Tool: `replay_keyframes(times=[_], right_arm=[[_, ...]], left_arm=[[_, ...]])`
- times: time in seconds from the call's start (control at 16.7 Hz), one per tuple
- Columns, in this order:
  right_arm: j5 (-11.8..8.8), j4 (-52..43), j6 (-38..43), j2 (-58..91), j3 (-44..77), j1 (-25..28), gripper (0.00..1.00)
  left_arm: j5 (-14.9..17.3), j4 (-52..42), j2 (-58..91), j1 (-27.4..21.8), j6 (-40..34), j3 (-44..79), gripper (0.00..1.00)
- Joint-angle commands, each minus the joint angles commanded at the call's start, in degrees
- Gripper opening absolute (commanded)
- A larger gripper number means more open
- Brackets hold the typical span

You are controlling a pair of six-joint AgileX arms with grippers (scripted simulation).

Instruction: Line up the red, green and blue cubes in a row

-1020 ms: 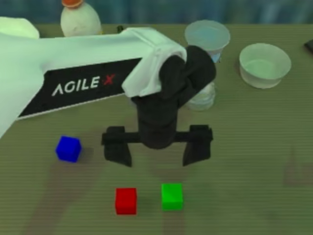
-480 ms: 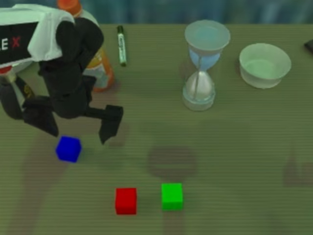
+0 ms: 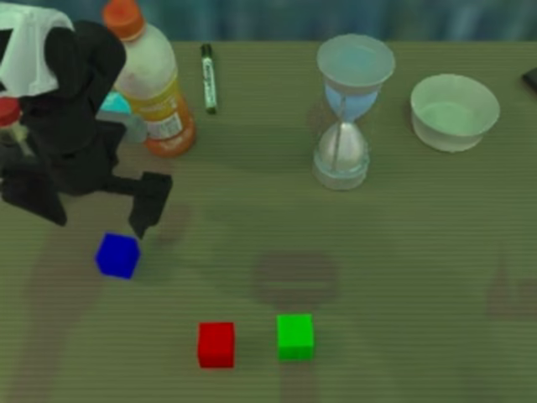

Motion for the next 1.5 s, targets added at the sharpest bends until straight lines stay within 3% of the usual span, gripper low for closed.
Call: replay_keyframes(times=[0.66, 0.96, 1.5], right_arm=[[0.0, 0.0, 0.0, 0.0, 0.0, 0.0, 1.0], [0.0, 0.0, 0.0, 0.0, 0.0, 0.0, 1.0], [0.0, 0.0, 0.0, 0.0, 0.0, 0.0, 1.0]], left_arm=[[0.12, 18.0, 8.63, 0.31, 0.28, -9.08, 1.0], [0.12, 18.65, 8.98, 0.32, 0.3, -9.44, 1.0], [0.12, 18.65, 8.98, 0.32, 0.3, -9.44, 0.32]])
